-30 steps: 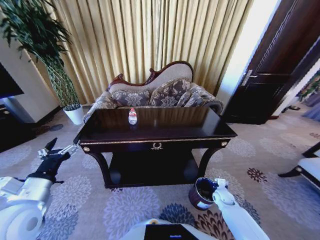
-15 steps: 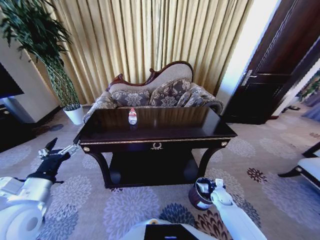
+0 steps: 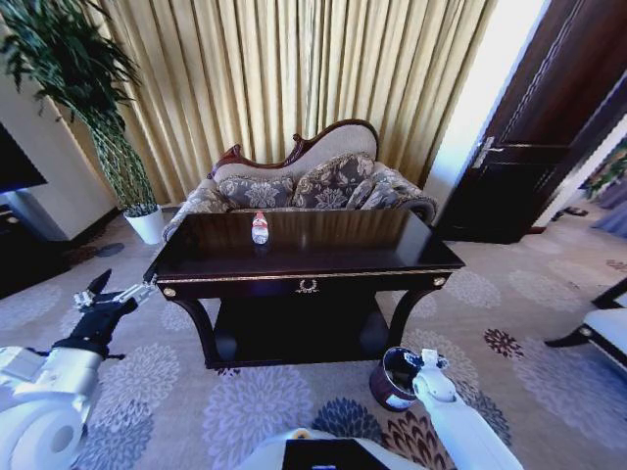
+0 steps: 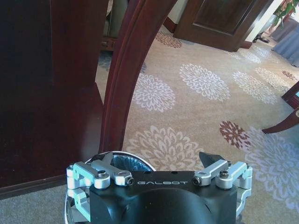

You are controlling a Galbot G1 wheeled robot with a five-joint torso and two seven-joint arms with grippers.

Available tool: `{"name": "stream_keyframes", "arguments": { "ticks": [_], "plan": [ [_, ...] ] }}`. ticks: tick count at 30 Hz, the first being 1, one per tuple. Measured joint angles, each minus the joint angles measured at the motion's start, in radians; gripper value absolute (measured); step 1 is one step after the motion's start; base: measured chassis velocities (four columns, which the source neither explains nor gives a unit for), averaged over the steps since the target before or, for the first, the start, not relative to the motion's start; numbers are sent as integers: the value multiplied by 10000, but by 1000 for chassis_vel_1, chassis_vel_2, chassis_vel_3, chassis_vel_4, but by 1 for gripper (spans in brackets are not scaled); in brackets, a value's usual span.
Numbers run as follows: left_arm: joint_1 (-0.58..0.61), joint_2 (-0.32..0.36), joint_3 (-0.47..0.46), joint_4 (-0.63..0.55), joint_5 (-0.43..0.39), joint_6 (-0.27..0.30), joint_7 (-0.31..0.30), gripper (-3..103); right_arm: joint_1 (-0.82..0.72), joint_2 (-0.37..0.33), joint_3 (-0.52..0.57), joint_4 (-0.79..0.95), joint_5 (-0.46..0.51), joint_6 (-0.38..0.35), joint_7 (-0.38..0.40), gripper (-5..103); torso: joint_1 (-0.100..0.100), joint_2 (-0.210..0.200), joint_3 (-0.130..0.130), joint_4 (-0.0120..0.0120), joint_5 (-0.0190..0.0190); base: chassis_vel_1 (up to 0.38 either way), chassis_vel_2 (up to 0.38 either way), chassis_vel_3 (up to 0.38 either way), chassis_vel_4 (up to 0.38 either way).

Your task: Move to the front of the table and place the trash on the table into the trash bin.

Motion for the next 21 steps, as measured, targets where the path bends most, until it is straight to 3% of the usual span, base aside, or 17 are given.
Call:
{"name": "stream_keyframes", "arguments": {
  "ticks": [10,16,21],
  "plan": [
    [-35,17,15,0,-7,-12,19,100,-143,8,160,303,110,-9,20,100,0,0,0,-1,2,0,0,0,0],
    [-70,83,25,1,-39,-13,24,100,-764,-180,627,3171,1399,209,-70,100,1,0,0,3,-3,0,0,0,0],
    [-65,69,53,0,-41,-40,68,100,-1533,-368,871,6174,1558,434,-286,100,0,0,-1,-2,-2,0,0,0,0]
  ]
}}
